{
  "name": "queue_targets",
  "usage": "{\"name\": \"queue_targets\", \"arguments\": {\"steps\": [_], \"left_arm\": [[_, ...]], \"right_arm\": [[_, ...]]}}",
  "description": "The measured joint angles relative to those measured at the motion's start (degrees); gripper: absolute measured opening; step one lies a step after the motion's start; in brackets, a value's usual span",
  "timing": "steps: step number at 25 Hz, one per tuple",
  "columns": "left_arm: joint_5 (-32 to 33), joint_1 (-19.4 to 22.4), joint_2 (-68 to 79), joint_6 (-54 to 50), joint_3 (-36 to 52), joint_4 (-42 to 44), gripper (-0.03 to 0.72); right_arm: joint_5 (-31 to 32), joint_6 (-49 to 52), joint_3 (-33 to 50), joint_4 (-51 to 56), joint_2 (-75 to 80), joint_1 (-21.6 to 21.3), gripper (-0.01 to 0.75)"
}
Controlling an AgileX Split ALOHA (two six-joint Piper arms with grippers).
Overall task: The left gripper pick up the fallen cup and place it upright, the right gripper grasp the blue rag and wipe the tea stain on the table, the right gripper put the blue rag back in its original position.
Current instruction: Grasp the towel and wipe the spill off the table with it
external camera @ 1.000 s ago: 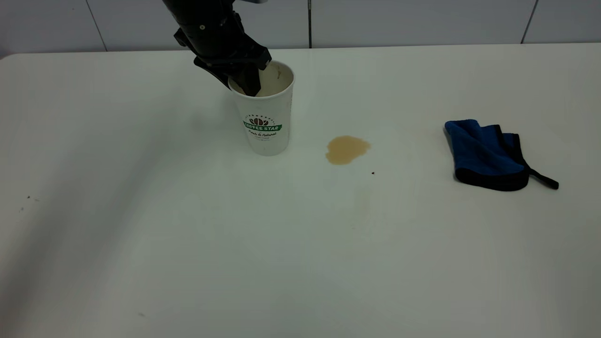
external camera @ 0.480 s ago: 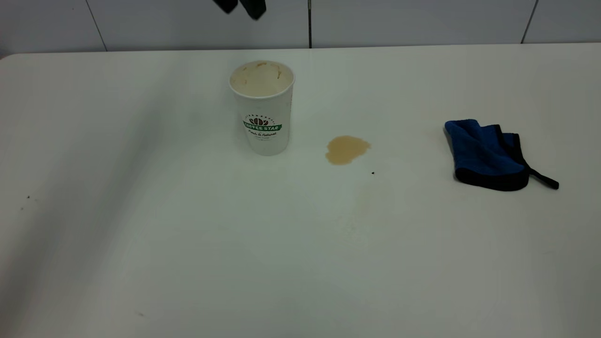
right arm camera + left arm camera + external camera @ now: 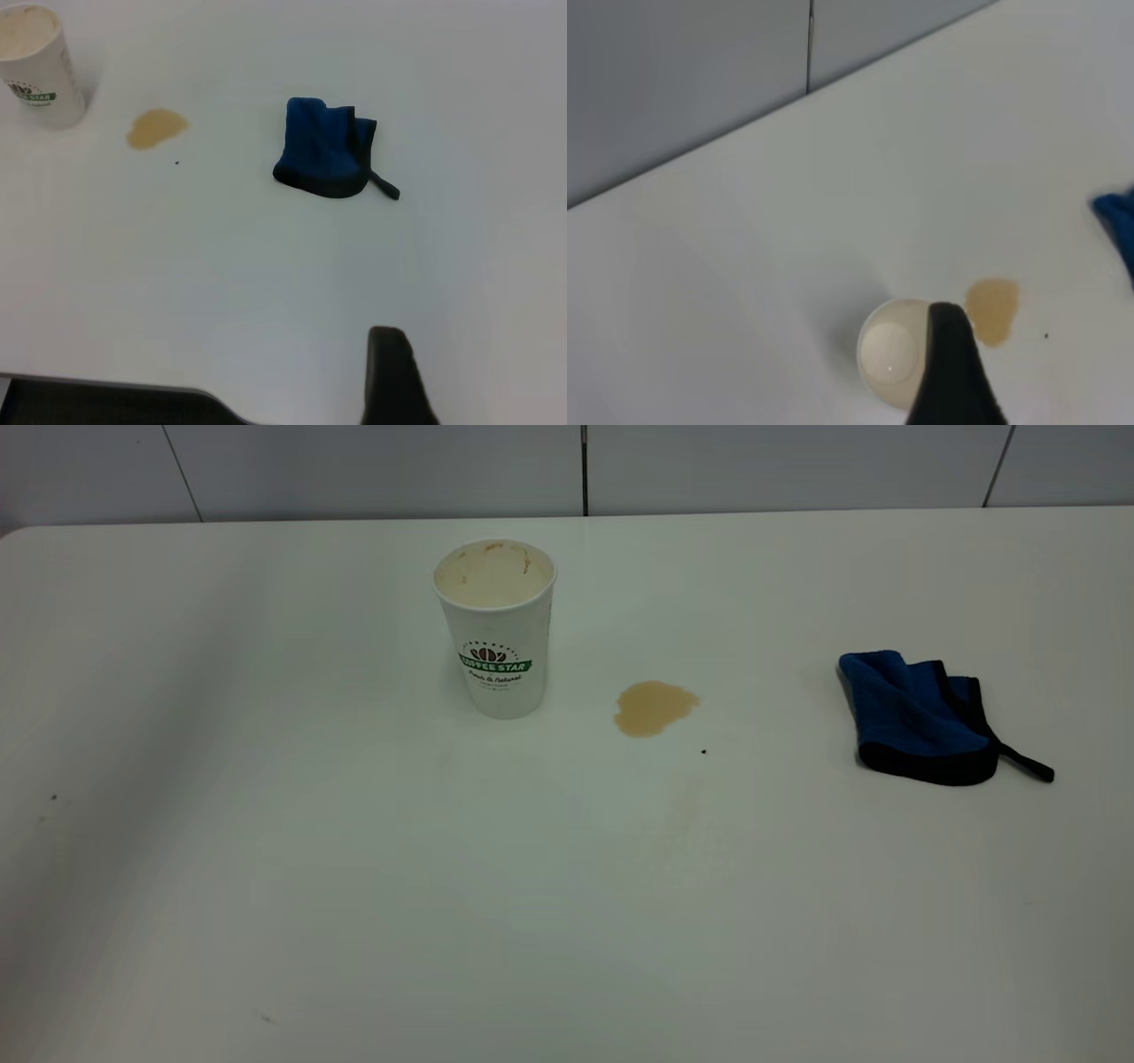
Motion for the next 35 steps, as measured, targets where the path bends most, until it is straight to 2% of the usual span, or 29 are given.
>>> {"name": "queue_targets", "arguments": {"steps": [3, 6, 15, 23, 30, 35], "left_arm": [[0.00, -0.34, -6.51, -1.54, 3.80, 0.12, 0.537], [0.00, -1.19, -14.32, -1.88, 12.18, 0.17, 0.537], [0.00, -1.83, -41.22, -1.85, 54.24, 1.43, 0.533], [0.00, -1.83, -64.03, -2.11, 88.20, 7.83, 0.524], [-2.42, -1.83, -81.59, -4.44, 107.11, 9.43, 0.524], [-3.51, -1.83, -92.47, -5.10, 111.37, 9.61, 0.524]], "right_arm": [[0.00, 0.00, 0.00, 0.00, 0.00, 0.00, 0.511], [0.00, 0.00, 0.00, 0.00, 0.00, 0.00, 0.511], [0.00, 0.00, 0.00, 0.00, 0.00, 0.00, 0.511], [0.00, 0.05, 0.00, 0.00, 0.00, 0.00, 0.511], [0.00, 0.05, 0.00, 0.00, 0.00, 0.00, 0.511], [0.00, 0.05, 0.00, 0.00, 0.00, 0.00, 0.511]]}}
